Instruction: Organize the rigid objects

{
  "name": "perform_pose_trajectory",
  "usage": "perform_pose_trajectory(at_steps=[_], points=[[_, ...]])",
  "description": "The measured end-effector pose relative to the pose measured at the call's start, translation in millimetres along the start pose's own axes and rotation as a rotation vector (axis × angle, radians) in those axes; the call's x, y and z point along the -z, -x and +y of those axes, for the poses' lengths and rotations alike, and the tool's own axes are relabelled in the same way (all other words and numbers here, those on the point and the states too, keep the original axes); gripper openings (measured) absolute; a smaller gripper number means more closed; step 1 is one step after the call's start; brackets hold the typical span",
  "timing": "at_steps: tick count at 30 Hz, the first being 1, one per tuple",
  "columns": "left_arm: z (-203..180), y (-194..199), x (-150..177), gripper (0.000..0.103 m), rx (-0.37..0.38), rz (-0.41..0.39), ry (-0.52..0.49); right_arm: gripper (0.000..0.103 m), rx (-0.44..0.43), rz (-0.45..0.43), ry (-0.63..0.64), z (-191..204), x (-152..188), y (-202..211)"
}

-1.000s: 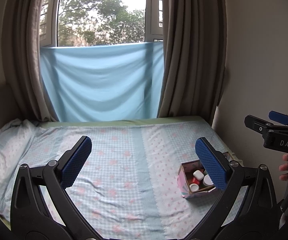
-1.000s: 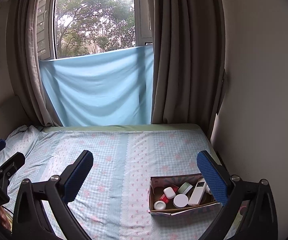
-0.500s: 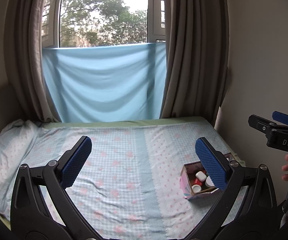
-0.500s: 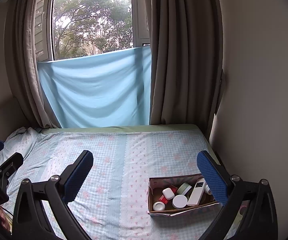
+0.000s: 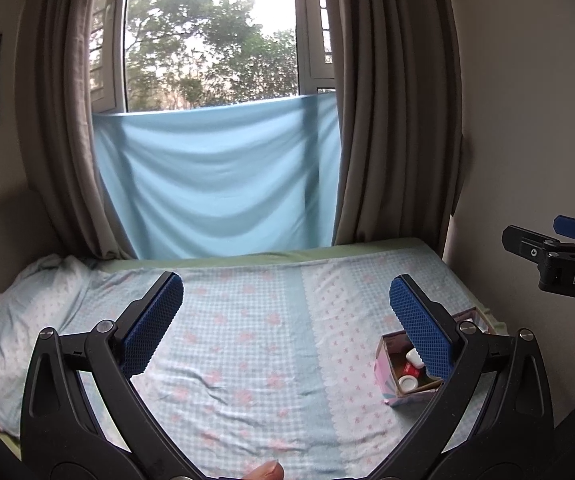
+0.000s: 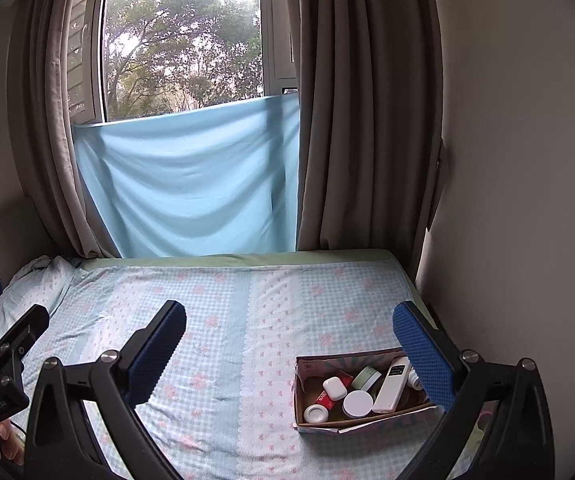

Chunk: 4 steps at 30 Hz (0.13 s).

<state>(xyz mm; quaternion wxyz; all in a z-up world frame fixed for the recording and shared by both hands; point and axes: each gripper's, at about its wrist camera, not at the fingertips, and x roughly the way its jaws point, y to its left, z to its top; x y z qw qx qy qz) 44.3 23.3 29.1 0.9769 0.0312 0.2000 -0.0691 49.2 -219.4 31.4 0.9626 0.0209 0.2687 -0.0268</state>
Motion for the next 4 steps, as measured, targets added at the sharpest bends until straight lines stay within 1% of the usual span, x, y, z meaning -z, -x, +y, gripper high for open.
perform_pose_trajectory(at_steps=[4], points=[[3.7,0.3,0.0,0.103,0.020,-0.005,0.026,0.103,0.004,0.008,0.001,1.4,-0.8,-1.6]])
